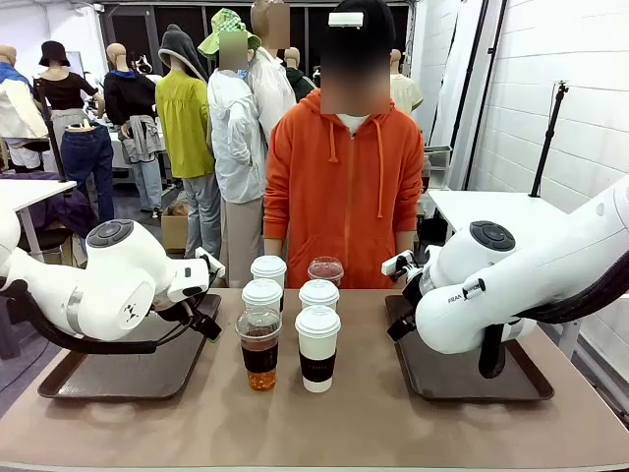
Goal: Distribute the coffee onto the tray.
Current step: Pick up one iced Americano and place it on the right Handle tray.
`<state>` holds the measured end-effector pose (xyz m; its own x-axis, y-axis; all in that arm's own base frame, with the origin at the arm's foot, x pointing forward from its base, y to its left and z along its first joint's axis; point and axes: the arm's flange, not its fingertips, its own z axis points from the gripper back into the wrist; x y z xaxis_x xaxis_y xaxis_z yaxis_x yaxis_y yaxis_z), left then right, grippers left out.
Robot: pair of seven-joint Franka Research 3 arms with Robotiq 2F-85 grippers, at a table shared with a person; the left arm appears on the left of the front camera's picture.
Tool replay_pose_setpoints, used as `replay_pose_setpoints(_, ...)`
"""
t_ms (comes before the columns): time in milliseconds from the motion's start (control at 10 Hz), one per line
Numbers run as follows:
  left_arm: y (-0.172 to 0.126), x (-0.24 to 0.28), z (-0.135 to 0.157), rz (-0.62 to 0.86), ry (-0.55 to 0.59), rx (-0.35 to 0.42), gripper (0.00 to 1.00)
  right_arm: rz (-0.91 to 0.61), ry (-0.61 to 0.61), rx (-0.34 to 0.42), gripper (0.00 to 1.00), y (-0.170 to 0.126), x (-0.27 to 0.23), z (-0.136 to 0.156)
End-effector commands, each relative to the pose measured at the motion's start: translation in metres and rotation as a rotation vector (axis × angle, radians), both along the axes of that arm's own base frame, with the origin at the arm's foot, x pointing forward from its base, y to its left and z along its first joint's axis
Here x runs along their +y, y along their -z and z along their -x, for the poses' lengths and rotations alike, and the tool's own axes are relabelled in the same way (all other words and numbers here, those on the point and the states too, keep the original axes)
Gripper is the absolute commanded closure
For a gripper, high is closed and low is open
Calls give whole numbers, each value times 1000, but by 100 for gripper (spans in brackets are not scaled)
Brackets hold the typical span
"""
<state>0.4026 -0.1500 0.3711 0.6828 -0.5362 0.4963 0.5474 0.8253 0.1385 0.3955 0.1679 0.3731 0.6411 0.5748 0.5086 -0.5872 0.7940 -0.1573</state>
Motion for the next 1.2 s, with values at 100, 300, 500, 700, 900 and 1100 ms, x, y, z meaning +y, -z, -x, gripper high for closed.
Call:
replay_pose_setpoints(100, 0, 0, 0, 0, 0, 0, 0, 0, 0, 0, 0, 0, 0, 0)
replay_pose_setpoints(300, 0, 0, 0, 0, 0, 0, 0, 0, 0, 0, 0, 0, 0, 0)
replay_pose_setpoints(500, 0, 0, 0, 0, 0, 0, 0, 0, 0, 0, 0, 0, 0, 0)
replay_pose_setpoints(700, 0, 0, 0, 0, 0, 0, 0, 0, 0, 0, 0, 0, 0, 0)
replay_pose_setpoints(900, -7, -2, -1, 6, -10, -20, 0, 0, 0, 0, 0, 0, 0, 0)
replay_pose_setpoints(1100, -34, -1, 2, -3, -11, -43, 0, -36, -22, 23, 0, -23, 1, 3)
